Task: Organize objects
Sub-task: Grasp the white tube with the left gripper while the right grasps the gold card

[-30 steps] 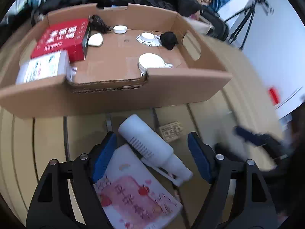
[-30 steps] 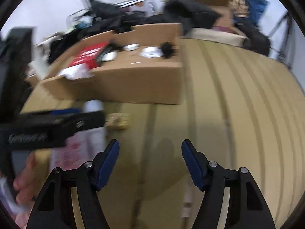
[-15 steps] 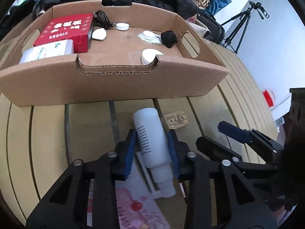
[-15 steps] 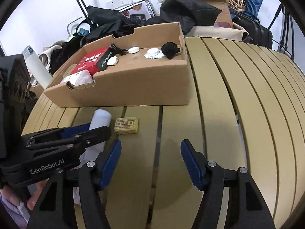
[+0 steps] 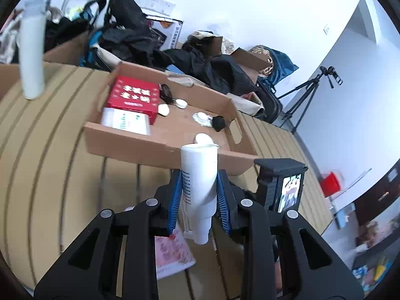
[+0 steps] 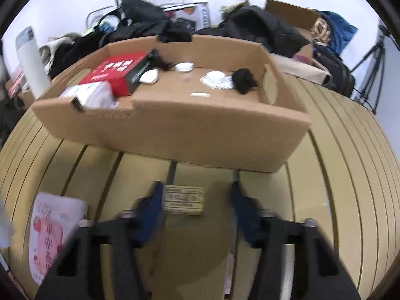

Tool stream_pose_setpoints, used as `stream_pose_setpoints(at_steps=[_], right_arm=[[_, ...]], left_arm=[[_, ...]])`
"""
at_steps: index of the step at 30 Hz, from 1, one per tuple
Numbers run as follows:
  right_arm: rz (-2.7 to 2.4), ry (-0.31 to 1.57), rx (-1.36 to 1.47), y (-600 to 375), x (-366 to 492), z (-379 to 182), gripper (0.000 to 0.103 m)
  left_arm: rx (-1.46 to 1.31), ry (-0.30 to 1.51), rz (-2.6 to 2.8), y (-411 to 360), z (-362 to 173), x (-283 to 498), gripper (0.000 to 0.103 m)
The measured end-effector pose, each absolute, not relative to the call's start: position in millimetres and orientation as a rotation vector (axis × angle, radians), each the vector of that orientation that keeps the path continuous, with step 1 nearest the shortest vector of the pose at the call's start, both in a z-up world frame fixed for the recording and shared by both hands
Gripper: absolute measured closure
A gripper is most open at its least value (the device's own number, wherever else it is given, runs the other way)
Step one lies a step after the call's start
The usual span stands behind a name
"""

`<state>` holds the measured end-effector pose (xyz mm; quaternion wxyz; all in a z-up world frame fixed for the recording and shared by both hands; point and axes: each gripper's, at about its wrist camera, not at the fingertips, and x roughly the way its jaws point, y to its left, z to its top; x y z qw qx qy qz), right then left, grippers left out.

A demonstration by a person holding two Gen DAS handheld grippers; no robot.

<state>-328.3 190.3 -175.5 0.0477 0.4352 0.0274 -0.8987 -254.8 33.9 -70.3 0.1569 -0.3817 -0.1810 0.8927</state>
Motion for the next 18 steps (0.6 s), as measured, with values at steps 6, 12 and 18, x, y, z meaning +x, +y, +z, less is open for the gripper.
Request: stream_pose_setpoints(at_steps=[6,12,18], right_arm=[[-2.708,0.051,1.313,206,-301,-155,0.070],[-2.721,-0.039,1.248,235,-234,-119,0.070],[-2.737,-0.059,1.225,249,-211,-95,0.070]], left_arm=[[-1.023,-0.560,2.536,35,-49,-206,0.079],[-0.985,-0.536,2.507,42,-34,-172,0.079],[-0.944,-0.464,2.536,34,-8,-179,0.079]])
